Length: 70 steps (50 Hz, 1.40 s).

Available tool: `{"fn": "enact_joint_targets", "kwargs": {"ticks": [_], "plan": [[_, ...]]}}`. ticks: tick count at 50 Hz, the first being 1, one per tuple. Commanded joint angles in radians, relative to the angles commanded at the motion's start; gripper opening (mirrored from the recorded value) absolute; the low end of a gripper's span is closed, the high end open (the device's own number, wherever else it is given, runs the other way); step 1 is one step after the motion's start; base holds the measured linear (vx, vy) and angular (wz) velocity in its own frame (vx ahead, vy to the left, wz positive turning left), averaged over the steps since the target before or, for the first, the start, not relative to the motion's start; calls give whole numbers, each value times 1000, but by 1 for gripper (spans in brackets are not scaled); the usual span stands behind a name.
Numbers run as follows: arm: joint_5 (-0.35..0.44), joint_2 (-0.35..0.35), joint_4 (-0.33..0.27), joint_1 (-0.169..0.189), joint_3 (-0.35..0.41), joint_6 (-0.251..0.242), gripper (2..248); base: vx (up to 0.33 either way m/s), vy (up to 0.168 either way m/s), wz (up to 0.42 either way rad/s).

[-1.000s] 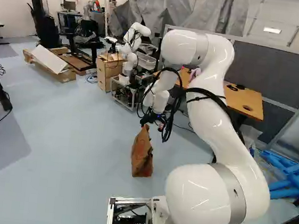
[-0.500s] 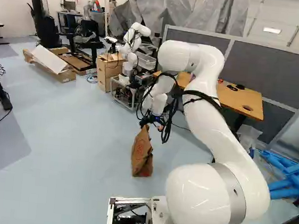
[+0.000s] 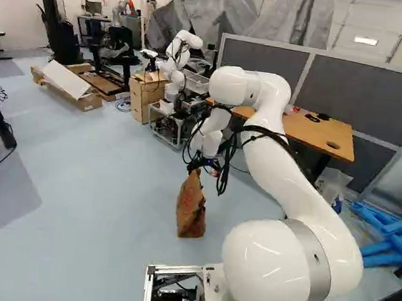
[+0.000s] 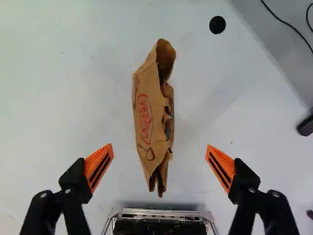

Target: Pick up the bag on the ground and place it on the table

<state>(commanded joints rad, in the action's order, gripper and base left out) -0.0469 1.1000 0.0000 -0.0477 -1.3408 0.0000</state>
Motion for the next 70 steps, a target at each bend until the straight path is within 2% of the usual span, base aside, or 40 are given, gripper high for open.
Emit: {"fn": "enact_joint_targets", "kwargs": {"ticks": [70], "plan": [[0,270,0,1,-243,0,247,0,0,0]]}}
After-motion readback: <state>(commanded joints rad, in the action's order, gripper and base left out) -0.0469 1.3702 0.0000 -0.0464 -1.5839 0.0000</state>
